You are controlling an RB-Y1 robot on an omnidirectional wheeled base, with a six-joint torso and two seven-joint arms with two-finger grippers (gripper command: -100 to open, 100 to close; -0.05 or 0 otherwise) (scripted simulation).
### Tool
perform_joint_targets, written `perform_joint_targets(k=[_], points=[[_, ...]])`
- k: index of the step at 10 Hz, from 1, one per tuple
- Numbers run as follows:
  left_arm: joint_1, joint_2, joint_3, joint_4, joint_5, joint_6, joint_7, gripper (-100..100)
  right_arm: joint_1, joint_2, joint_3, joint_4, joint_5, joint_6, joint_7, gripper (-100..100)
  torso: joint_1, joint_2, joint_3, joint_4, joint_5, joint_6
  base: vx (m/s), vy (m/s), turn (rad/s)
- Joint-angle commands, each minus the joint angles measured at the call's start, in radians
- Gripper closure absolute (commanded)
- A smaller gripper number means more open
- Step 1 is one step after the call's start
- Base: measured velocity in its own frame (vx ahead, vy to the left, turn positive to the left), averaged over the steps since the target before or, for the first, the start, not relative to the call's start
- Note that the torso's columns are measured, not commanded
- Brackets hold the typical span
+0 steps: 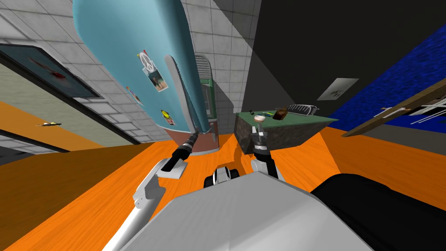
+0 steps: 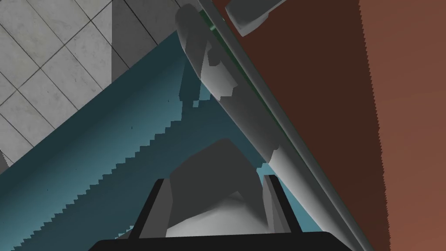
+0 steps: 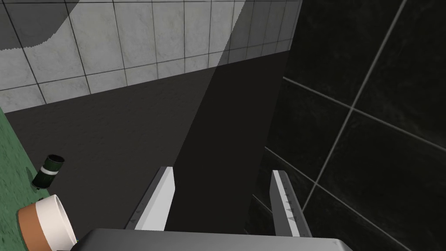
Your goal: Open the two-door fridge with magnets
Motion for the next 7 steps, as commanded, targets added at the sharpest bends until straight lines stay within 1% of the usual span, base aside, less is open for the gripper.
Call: perform_joint_targets(k=[1, 2, 3, 5, 6, 7], points=[[0.007, 0.02, -0.026, -0.031, 0.011, -0.017, -0.004, 100, 0.0, 0.0, 0.0, 0.0, 0.0, 0.0, 0.0, 0, 0.006, 0.005, 0.003, 0.0, 0.003, 0.0, -0.104, 0.254, -0.086], [0.016, 0.034, -0.043, -0.05, 0.019, -0.027, -0.006, 100, 0.0, 0.0, 0.0, 0.0, 0.0, 0.0, 0.0, 0, 0.008, 0.003, 0.003, 0.002, 0.003, -0.003, -0.119, 0.255, -0.075], [0.016, 0.034, -0.043, -0.05, 0.019, -0.027, -0.006, 100, 0.0, 0.0, 0.0, 0.0, 0.0, 0.0, 0.0, 0, 0.012, 0.004, 0.003, 0.002, 0.004, -0.004, -0.119, 0.217, -0.038], [0.032, 0.063, -0.079, -0.088, 0.036, -0.047, -0.011, 100, 0.0, 0.0, 0.0, 0.0, 0.0, 0.0, 0.0, 0, 0.015, 0.004, 0.002, 0.003, 0.004, -0.006, -0.166, 0.286, -0.063], [0.032, 0.063, -0.079, -0.088, 0.036, -0.047, -0.011, 100, 0.0, 0.0, 0.0, 0.0, 0.0, 0.0, 0.0, 0, 0.016, 0.006, 0.004, 0.003, 0.005, -0.005, -0.12, 0.24, -0.051], [0.04, 0.077, -0.097, -0.107, 0.044, -0.057, -0.014, 100, 0.0, 0.0, 0.0, 0.0, 0.0, 0.0, 0.0, 0, 0.012, 0.001, 0.0, 0.004, 0.003, -0.006, -0.103, 0.237, -0.041]])
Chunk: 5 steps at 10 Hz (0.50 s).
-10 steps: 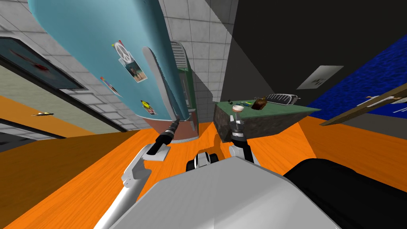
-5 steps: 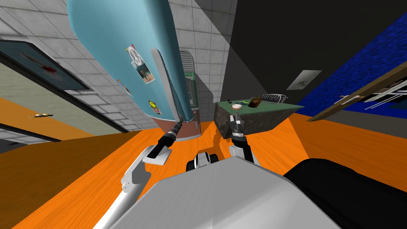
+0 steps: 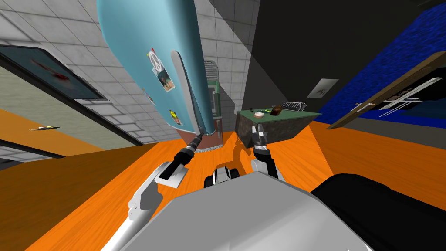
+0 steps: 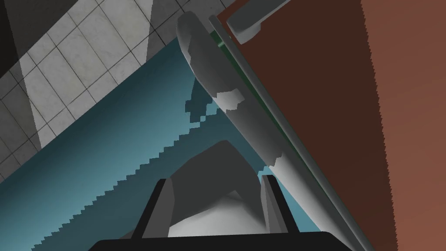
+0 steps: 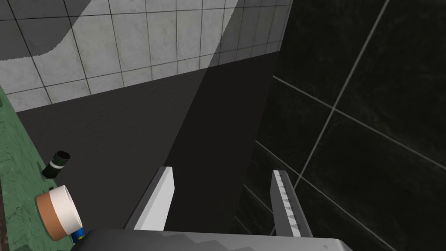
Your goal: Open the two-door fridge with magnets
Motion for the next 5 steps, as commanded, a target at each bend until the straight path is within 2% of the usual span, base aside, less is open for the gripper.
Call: perform_joint_targets(k=[1, 2, 5], points=[[0.006, 0.027, -0.021, -0.046, 0.01, -0.024, -0.007, 100, 0.0, 0.0, 0.0, 0.0, 0.0, 0.0, 0.0, 0, 0.0, -0.001, -0.002, 0.0, -0.001, 0.0, -0.179, 0.242, -0.066], [0.006, 0.027, -0.021, -0.046, 0.01, -0.024, -0.007, 100, 0.0, 0.0, 0.0, 0.0, 0.0, 0.0, 0.0, 0, -0.002, 0.004, 0.002, -0.001, 0.0, 0.003, -0.118, 0.258, -0.038], [0.023, 0.056, -0.057, -0.084, 0.026, -0.044, -0.012, 100, 0.0, 0.0, 0.0, 0.0, 0.0, 0.0, 0.0, 0, -0.002, 0.002, -0.001, 0.001, -0.001, 0.0, -0.114, 0.257, -0.05]])
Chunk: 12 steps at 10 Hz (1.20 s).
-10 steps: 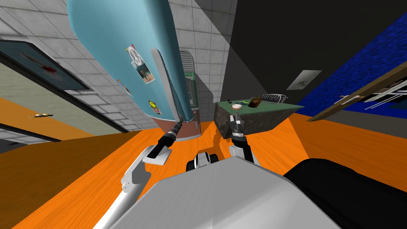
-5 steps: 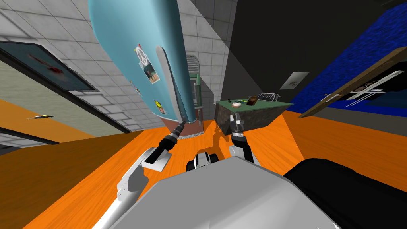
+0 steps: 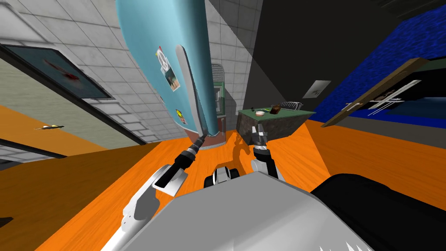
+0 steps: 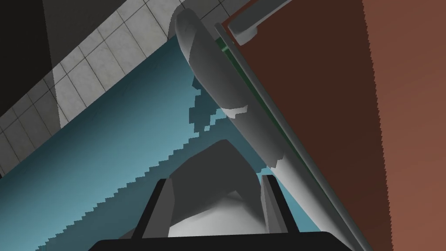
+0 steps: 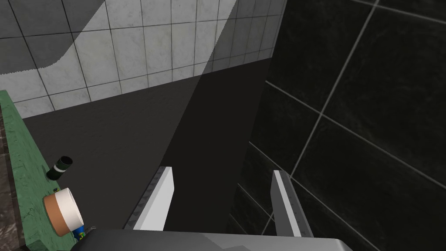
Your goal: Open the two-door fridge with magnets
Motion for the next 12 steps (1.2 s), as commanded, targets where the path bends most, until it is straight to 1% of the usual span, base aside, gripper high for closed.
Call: perform_joint_targets(k=[1, 2, 3, 4, 5, 7, 8, 9, 10, 11, 12], points=[[0.001, 0.028, -0.017, -0.043, 0.015, -0.027, -0.004, 100, 0.0, 0.0, 0.0, 0.0, 0.0, 0.0, 0.0, 0, 0.0, 0.002, 0.001, 0.001, -0.001, 0.002, -0.152, 0.292, -0.06], [0.001, 0.028, -0.017, -0.043, 0.015, -0.027, -0.004, 100, 0.0, 0.0, 0.0, 0.0, 0.0, 0.0, 0.0, 0, -0.001, 0.006, 0.004, 0.0, 0.0, 0.004, -0.118, 0.264, -0.044], [0.019, 0.028, -0.03, -0.039, 0.012, -0.014, -0.006, 100, 0.0, 0.0, 0.0, 0.0, 0.0, 0.0, 0.0, 0, -0.004, 0.006, 0.004, 0.001, -0.001, 0.003, -0.051, 0.107, -0.018], [0.022, 0.043, -0.05, -0.049, 0.018, -0.022, -0.01, 100, 0.0, 0.0, 0.0, 0.0, 0.0, 0.0, 0.0, 0, -0.013, 0.0, 0.001, -0.003, -0.002, 0.005, -0.064, 0.165, -0.071], [0.022, 0.043, -0.05, -0.049, 0.018, -0.022, -0.01, 100, 0.0, 0.0, 0.0, 0.0, 0.0, 0.0, 0.0, 0, -0.01, 0.001, 0.002, -0.006, -0.002, 0.007, -0.052, 0.201, -0.071], [0.02, 0.069, -0.082, -0.071, 0.027, -0.044, -0.017, 100, 0.0, 0.0, 0.0, 0.0, 0.0, 0.0, 0.0, 0, -0.001, 0.0, 0.002, -0.005, 0.001, 0.005, -0.038, 0.276, -0.12], [0.02, 0.069, -0.082, -0.071, 0.027, -0.044, -0.017, 100, 0.0, 0.0, 0.0, 0.0, 0.0, 0.0, 0.0, 0, 0.002, 0.001, 0.002, -0.004, 0.002, 0.005, -0.065, 0.272, -0.063], [0.019, 0.082, -0.098, -0.082, 0.032, -0.055, -0.02, 100, 0.0, 0.0, 0.0, 0.0, 0.0, 0.0, 0.0, 0, 0.002, -0.001, 0.001, -0.004, 0.002, 0.003, -0.055, 0.253, -0.073], [0.019, 0.082, -0.098, -0.082, 0.032, -0.055, -0.02, 100, 0.0, 0.0, 0.0, 0.0, 0.0, 0.0, 0.0, 0, -0.001, -0.003, -0.001, -0.004, 0.001, 0.004, -0.076, 0.214, -0.042], [0.018, 0.094, -0.114, -0.092, 0.037, -0.066, -0.024, 100, 0.0, 0.0, 0.0, 0.0, 0.0, 0.0, 0.0, 0, -0.003, -0.004, -0.002, -0.004, 0.0, 0.003, -0.074, 0.249, -0.072], [0.018, 0.094, -0.114, -0.092, 0.037, -0.066, -0.024, 100, 0.0, 0.0, 0.0, 0.0, 0.0, 0.0, 0.0, 0, -0.001, -0.004, -0.003, -0.003, 0.0, 0.004, -0.041, 0.224, -0.055]])
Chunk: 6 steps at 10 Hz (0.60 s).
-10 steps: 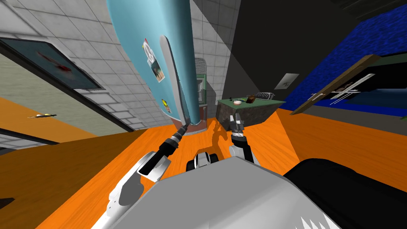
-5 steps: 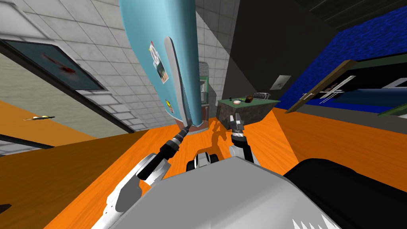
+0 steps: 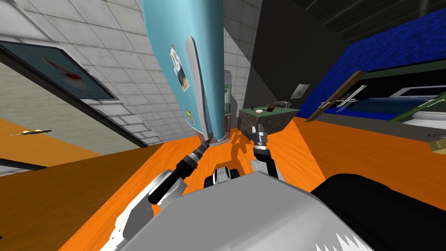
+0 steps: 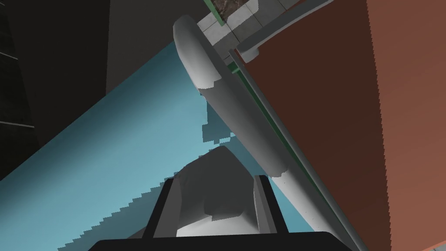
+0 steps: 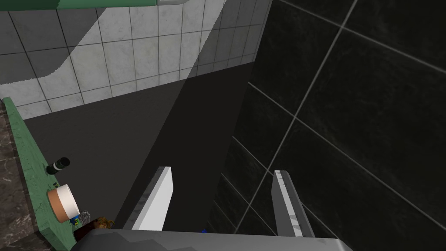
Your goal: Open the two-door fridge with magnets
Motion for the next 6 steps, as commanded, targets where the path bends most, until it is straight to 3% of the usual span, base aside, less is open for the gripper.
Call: perform_joint_targets(k=[1, 5, 6], points=[[-0.013, 0.013, -0.008, -0.027, 0.002, -0.018, -0.006, 100, 0.0, 0.0, 0.0, 0.0, 0.0, 0.0, 0.0, 0, 0.0, -0.003, -0.002, 0.0, 0.0, -0.001, -0.049, 0.224, -0.08], [-0.015, 0.039, -0.04, -0.049, 0.011, -0.04, -0.013, 100, 0.0, 0.0, 0.0, 0.0, 0.0, 0.0, 0.0, 0, 0.0, 0.0, -0.001, 0.003, 0.001, 0.0, -0.051, 0.208, -0.061], [-0.033, 0.058, -0.029, -0.059, 0.042, 0.024, 0.011, -100, 0.0, 0.0, 0.0, 0.0, 0.0, 0.0, 0.0, 0, 0.001, 0.002, 0.0, 0.003, 0.0, 0.0, -0.036, 0.104, -0.028]])
